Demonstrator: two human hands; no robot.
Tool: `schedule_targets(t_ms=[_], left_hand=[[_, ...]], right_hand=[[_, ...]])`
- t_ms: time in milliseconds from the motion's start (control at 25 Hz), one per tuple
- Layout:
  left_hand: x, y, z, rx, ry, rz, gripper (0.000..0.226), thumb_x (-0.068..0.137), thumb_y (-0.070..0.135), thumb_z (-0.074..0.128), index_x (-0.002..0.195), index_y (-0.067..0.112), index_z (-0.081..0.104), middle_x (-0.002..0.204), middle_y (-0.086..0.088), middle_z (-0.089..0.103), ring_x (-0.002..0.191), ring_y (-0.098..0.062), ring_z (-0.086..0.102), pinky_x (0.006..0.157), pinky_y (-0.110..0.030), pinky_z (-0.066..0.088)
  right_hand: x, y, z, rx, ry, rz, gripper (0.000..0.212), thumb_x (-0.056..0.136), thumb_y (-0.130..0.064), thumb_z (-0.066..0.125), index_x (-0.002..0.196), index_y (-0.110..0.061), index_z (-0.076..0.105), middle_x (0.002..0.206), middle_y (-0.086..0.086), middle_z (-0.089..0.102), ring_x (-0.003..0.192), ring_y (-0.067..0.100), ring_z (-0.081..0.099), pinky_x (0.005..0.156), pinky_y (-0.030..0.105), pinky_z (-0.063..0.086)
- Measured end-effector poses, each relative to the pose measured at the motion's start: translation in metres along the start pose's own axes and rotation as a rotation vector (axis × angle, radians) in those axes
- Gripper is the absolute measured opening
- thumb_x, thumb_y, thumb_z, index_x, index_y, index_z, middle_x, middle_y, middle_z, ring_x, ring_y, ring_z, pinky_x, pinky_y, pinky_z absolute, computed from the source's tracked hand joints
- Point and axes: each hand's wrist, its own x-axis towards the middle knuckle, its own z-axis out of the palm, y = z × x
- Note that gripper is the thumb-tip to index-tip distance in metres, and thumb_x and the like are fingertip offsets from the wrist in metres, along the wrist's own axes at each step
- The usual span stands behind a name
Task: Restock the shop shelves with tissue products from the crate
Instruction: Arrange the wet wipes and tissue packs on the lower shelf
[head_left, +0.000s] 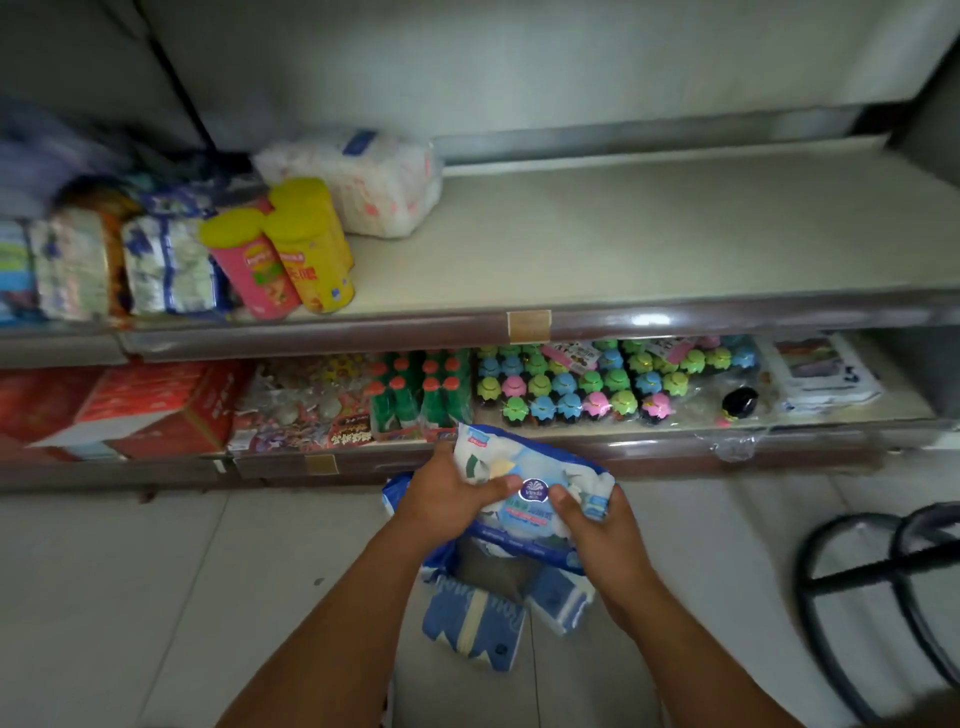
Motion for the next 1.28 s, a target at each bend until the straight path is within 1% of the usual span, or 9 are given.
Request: schedule_targets(t_ms=[120, 200, 360, 480, 680, 840, 1000, 1120, 1280], left_hand=[[-0.048, 0.063, -0.004, 0.011, 0.039, 0.122, 0.074, 0.059, 0.061, 0.082, 0.112, 0.018, 0.053, 0.100, 0.008, 0.070, 0.087, -0.007, 0.068, 0.078, -0.034, 0.056], [-0.072, 0.103, -0.006, 0.030, 0.098, 0.194, 0.065, 0.066, 0.055, 0.081, 0.110, 0.018, 0.050, 0.100, 0.007, 0.067, 0.088, -0.008, 0.066, 0.078, -0.033, 0.055], [-0.122, 0.193, -0.019, 0.050, 0.211, 0.367, 0.065, 0.064, 0.061, 0.078, 0.104, 0.022, 0.046, 0.098, 0.010, 0.066, 0.089, -0.011, 0.065, 0.080, -0.036, 0.054], [-0.150, 0.251, -0.033, 0.065, 0.242, 0.485, 0.061, 0.069, 0.058, 0.076, 0.107, 0.021, 0.046, 0.097, 0.012, 0.065, 0.086, -0.007, 0.064, 0.070, -0.029, 0.052], [-0.181, 0.335, -0.054, 0.047, 0.299, 0.644, 0.058, 0.072, 0.058, 0.074, 0.109, 0.020, 0.048, 0.096, 0.014, 0.066, 0.087, -0.006, 0.064, 0.078, -0.032, 0.052], [-0.176, 0.399, -0.067, 0.007, 0.359, 0.729, 0.060, 0.073, 0.054, 0.075, 0.109, 0.015, 0.048, 0.103, 0.004, 0.067, 0.092, -0.015, 0.065, 0.083, -0.038, 0.054], [-0.140, 0.459, -0.087, 0.001, 0.412, 0.789, 0.059, 0.075, 0.052, 0.074, 0.111, 0.013, 0.048, 0.101, 0.007, 0.063, 0.088, -0.013, 0.063, 0.073, -0.029, 0.050], [-0.098, 0.490, -0.101, -0.005, 0.388, 0.819, 0.059, 0.076, 0.053, 0.073, 0.114, 0.016, 0.048, 0.101, 0.009, 0.064, 0.085, -0.005, 0.062, 0.063, -0.022, 0.048], [-0.043, 0.519, -0.111, 0.014, 0.413, 0.795, 0.057, 0.077, 0.053, 0.072, 0.108, 0.015, 0.042, 0.098, 0.007, 0.059, 0.081, -0.008, 0.061, 0.063, -0.027, 0.051]], right_hand=[[-0.033, -0.062, -0.022, -0.001, -0.007, -0.141, 0.040, 0.084, -0.027, 0.072, 0.120, -0.018, 0.056, 0.109, 0.002, 0.072, 0.092, 0.015, 0.072, 0.075, 0.030, 0.059], [-0.052, -0.104, -0.035, -0.010, -0.007, -0.221, 0.037, 0.085, -0.027, 0.071, 0.118, -0.019, 0.056, 0.107, 0.001, 0.072, 0.091, 0.013, 0.072, 0.077, 0.031, 0.058], [-0.088, -0.201, -0.061, -0.050, 0.018, -0.421, 0.031, 0.084, -0.031, 0.072, 0.112, -0.025, 0.058, 0.103, -0.004, 0.073, 0.092, 0.011, 0.071, 0.082, 0.035, 0.057], [-0.112, -0.266, -0.074, -0.056, 0.002, -0.541, 0.029, 0.086, -0.027, 0.070, 0.112, -0.023, 0.056, 0.102, -0.002, 0.073, 0.091, 0.012, 0.072, 0.079, 0.033, 0.059], [-0.133, -0.359, -0.091, -0.091, -0.028, -0.680, 0.032, 0.086, -0.031, 0.068, 0.114, -0.021, 0.054, 0.103, -0.001, 0.072, 0.089, 0.010, 0.072, 0.073, 0.024, 0.058], [-0.120, -0.425, -0.099, -0.091, -0.041, -0.769, 0.040, 0.086, -0.032, 0.068, 0.120, -0.017, 0.053, 0.109, -0.001, 0.072, 0.093, 0.012, 0.071, 0.074, 0.027, 0.058], [-0.082, -0.489, -0.097, -0.124, -0.018, -0.851, 0.038, 0.089, -0.031, 0.066, 0.122, -0.017, 0.053, 0.110, -0.002, 0.071, 0.096, 0.012, 0.071, 0.081, 0.031, 0.058], [-0.041, -0.524, -0.090, -0.194, -0.025, -0.883, 0.033, 0.091, -0.030, 0.063, 0.119, -0.015, 0.054, 0.106, -0.002, 0.073, 0.090, 0.011, 0.072, 0.072, 0.027, 0.059], [0.019, -0.553, -0.082, -0.255, 0.008, -0.865, 0.033, 0.090, -0.039, 0.064, 0.117, -0.021, 0.056, 0.102, -0.004, 0.073, 0.086, 0.013, 0.072, 0.057, 0.026, 0.056]])
